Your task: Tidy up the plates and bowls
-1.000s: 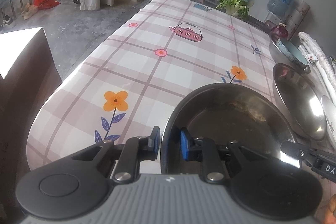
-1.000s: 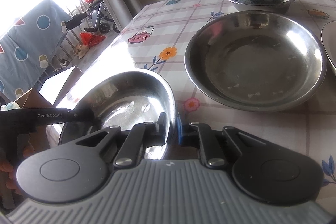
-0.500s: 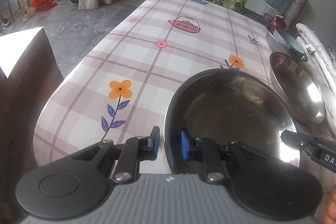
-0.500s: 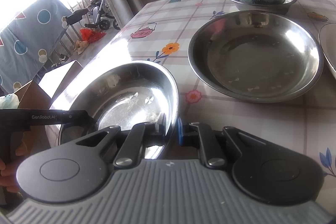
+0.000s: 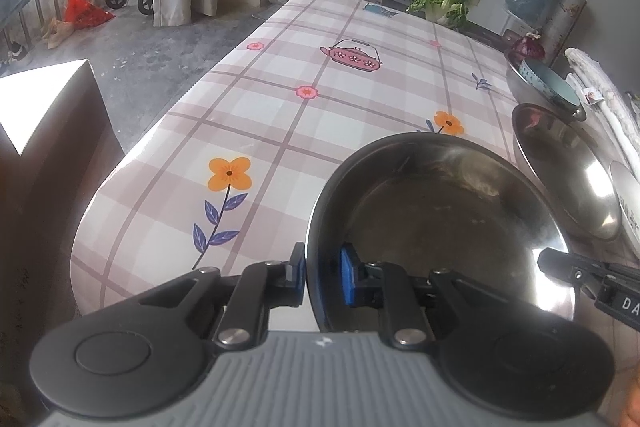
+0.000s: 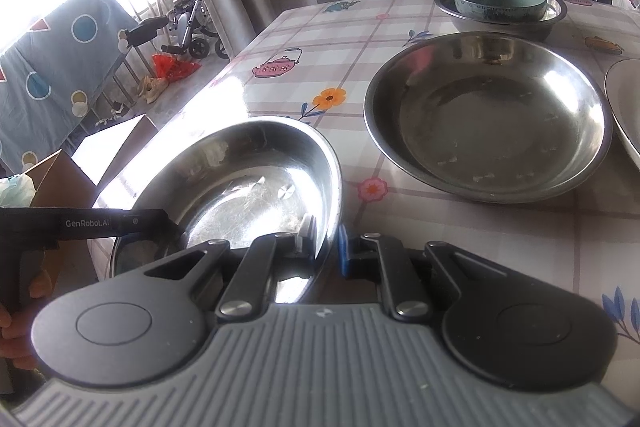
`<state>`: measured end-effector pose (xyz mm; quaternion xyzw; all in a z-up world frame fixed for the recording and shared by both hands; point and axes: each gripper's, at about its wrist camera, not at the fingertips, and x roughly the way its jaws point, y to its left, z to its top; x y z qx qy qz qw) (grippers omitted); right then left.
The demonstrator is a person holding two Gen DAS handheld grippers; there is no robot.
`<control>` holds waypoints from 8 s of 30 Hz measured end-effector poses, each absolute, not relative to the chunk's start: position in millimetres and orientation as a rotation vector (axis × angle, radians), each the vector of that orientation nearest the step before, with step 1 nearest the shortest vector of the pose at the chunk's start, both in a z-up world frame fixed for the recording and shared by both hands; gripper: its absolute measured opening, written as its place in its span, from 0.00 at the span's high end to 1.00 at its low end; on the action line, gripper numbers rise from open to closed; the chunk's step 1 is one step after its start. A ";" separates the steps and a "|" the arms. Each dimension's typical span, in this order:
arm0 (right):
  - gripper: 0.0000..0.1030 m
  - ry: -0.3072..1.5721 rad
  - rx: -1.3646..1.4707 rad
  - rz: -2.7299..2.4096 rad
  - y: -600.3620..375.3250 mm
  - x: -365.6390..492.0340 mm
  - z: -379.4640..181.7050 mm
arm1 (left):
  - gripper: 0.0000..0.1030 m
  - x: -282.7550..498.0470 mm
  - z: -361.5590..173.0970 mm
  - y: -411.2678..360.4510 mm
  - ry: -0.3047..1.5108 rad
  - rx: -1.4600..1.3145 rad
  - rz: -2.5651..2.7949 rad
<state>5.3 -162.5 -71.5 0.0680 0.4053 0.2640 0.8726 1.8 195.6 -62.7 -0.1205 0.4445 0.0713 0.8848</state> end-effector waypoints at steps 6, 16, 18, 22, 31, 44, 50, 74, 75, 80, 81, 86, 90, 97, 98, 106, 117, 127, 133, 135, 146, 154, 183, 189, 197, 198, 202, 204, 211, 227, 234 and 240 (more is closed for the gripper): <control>0.90 0.837 0.147 0.553 -164.8 3.8 -69.3 | 0.82 0.5 -57.6 193.3 0.911 -0.243 0.149; 0.90 0.825 0.160 0.548 -170.0 0.2 -65.4 | 0.82 -0.2 -52.5 189.9 0.899 -0.231 0.143; 0.90 0.823 0.163 0.548 -171.2 -0.3 -64.9 | 0.82 -0.3 -51.9 189.2 0.897 -0.231 0.143; 0.90 0.821 0.167 0.547 -172.5 -0.9 -63.7 | 0.82 0.3 -50.5 188.5 0.894 -0.229 0.142; 0.90 0.814 0.176 0.544 -175.1 -3.0 -60.8 | 0.82 1.2 -45.9 186.5 0.883 -0.224 0.139; 0.90 0.806 0.188 0.539 -180.7 -5.0 -57.3 | 0.82 3.5 -41.1 182.8 0.872 -0.215 0.132; 0.89 0.803 0.195 0.537 -183.5 -5.5 -55.4 | 0.82 4.0 -38.9 180.0 0.868 -0.210 0.130; 0.88 0.771 0.247 0.495 -211.0 -17.0 -42.3 | 0.82 16.1 -24.9 150.8 0.842 -0.161 0.085; 0.88 0.769 0.249 0.493 -212.5 -17.7 -41.9 | 0.82 16.7 -24.3 149.1 0.842 -0.157 0.083; 0.88 0.760 0.269 0.482 -222.4 -19.3 -40.0 | 0.82 19.7 -19.7 139.8 0.837 -0.138 0.073; 0.88 0.758 0.274 0.479 -224.3 -19.7 -39.5 | 0.82 20.3 -18.9 137.8 0.836 -0.134 0.071; 0.88 0.749 0.297 0.467 -235.3 -21.5 -36.7 | 0.82 25.1 -14.0 125.8 0.827 -0.120 0.058; 0.88 0.740 0.310 0.450 -245.7 -21.6 -33.9 | 0.82 31.7 -10.1 115.2 0.819 -0.106 0.038; 0.88 0.721 0.336 0.404 -267.5 -18.6 -29.8 | 0.82 46.9 -4.0 92.9 0.802 -0.078 -0.014; 0.88 0.720 0.337 0.397 -270.0 -18.4 -29.5 | 0.82 49.2 -3.7 89.8 0.800 -0.077 -0.023; 0.87 0.709 0.354 0.332 -297.1 -12.4 -29.9 | 0.82 74.7 -6.5 62.5 0.805 -0.063 -0.084; 0.87 0.738 0.386 0.254 -329.9 16.3 -46.0 | 0.81 113.9 -12.4 21.4 0.838 -0.004 -0.111; 0.86 0.790 0.348 0.245 -321.7 43.2 -58.9 | 0.80 138.8 -32.0 17.3 0.909 0.064 -0.078; 0.82 0.787 0.297 0.240 -310.8 52.2 -55.5 | 0.76 140.4 -34.1 18.1 0.910 0.079 -0.070; 0.79 0.789 0.270 0.231 -306.7 55.8 -54.7 | 0.72 139.9 -32.7 16.8 0.902 0.091 -0.067; 0.46 0.780 0.199 0.194 -298.1 59.6 -53.8 | 0.59 134.2 -27.1 18.4 0.880 0.090 -0.041; 0.42 0.757 0.229 0.196 -307.2 50.6 -47.0 | 0.51 123.1 -18.8 14.1 0.869 0.103 -0.026; 0.40 0.702 0.387 -0.004 -454.9 -39.3 -59.1 | 0.48 61.0 -39.2 -113.3 0.802 -0.177 -0.438; 0.42 0.692 0.388 -0.023 -483.3 -4.5 -62.3 | 0.48 79.9 -54.3 -128.6 0.874 -0.218 -0.410; 0.49 0.734 0.405 -0.005 -493.3 51.5 -81.7 | 0.49 96.1 -71.3 -133.2 0.932 -0.221 -0.367; 0.52 0.739 0.405 -0.001 -493.1 57.1 -84.7 | 0.50 97.8 -72.6 -133.7 0.935 -0.224 -0.362; 0.69 0.764 0.410 0.007 -492.2 72.2 -95.7 | 0.62 103.5 -76.1 -139.2 0.934 -0.213 -0.358; 0.82 0.775 0.414 0.016 -491.2 75.5 -101.1 | 0.64 103.9 -77.0 -143.0 0.934 -0.197 -0.357; 0.87 0.780 0.369 0.046 -483.4 69.7 -99.6 | 0.65 101.0 -75.4 -145.8 0.926 -0.170 -0.349; 0.83 0.807 0.281 0.076 -461.7 5.2 -88.8 | 0.76 55.5 -64.2 -129.4 0.920 -0.103 -0.520; 0.82 0.825 0.300 0.094 -467.1 -15.1 -83.5 | 0.60 57.9 -50.7 -106.8 0.872 -0.143 -0.465; 0.82 0.828 0.335 0.115 -473.7 -33.5 -78.2 | 0.57 74.8 -56.8 -117.4 0.906 -0.107 -0.410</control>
